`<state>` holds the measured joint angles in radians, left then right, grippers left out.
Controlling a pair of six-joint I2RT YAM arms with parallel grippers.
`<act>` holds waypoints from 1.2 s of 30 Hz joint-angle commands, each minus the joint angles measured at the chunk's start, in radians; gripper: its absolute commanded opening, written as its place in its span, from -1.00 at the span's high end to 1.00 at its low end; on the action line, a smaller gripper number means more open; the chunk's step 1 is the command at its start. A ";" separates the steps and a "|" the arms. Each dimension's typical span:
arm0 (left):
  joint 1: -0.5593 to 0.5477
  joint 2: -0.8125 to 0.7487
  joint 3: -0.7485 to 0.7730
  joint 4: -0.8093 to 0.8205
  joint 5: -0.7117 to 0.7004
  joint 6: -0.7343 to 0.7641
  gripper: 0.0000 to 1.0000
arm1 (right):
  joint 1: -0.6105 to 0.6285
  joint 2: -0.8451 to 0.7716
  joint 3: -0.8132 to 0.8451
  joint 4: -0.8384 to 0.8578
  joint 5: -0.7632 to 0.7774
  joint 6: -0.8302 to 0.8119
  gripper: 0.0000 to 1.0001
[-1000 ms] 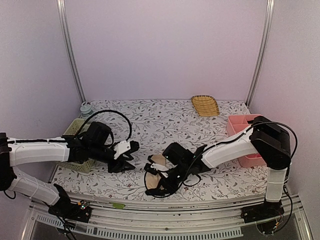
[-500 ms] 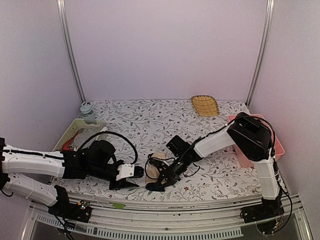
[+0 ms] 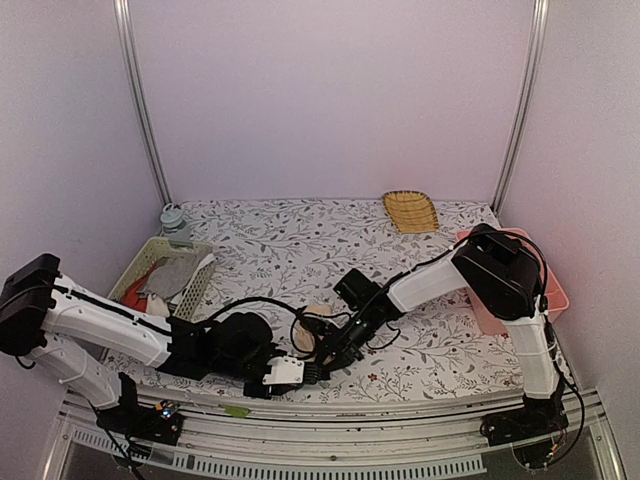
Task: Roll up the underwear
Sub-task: Roll the underwear at the corner of the board.
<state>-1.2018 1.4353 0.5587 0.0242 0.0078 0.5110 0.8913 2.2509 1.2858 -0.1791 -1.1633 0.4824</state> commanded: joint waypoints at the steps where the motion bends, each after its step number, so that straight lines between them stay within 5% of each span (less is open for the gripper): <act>1: -0.031 0.029 0.033 0.083 -0.097 0.020 0.19 | -0.011 0.079 -0.006 -0.077 0.090 0.004 1.00; 10: -0.032 0.184 0.076 0.042 -0.081 0.011 0.24 | -0.010 0.079 0.011 -0.076 0.098 0.029 1.00; 20: -0.024 0.243 0.124 -0.119 -0.047 -0.041 1.00 | -0.017 -0.004 0.003 -0.066 0.092 0.022 0.98; 25: 0.020 0.221 0.152 -0.198 0.135 -0.052 1.00 | -0.067 -0.143 -0.062 -0.031 0.213 -0.010 0.41; 32: 0.120 0.285 0.274 -0.365 0.332 -0.066 1.00 | -0.080 -0.514 -0.390 0.246 0.538 -0.042 0.15; 36: 0.189 0.365 0.340 -0.471 0.461 -0.046 1.00 | -0.053 -0.646 -0.504 0.261 0.635 -0.075 0.07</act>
<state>-1.0714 1.7126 0.8585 -0.2523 0.2871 0.4591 0.8082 1.6855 0.8566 0.0109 -0.6964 0.4496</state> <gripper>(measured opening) 0.032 0.457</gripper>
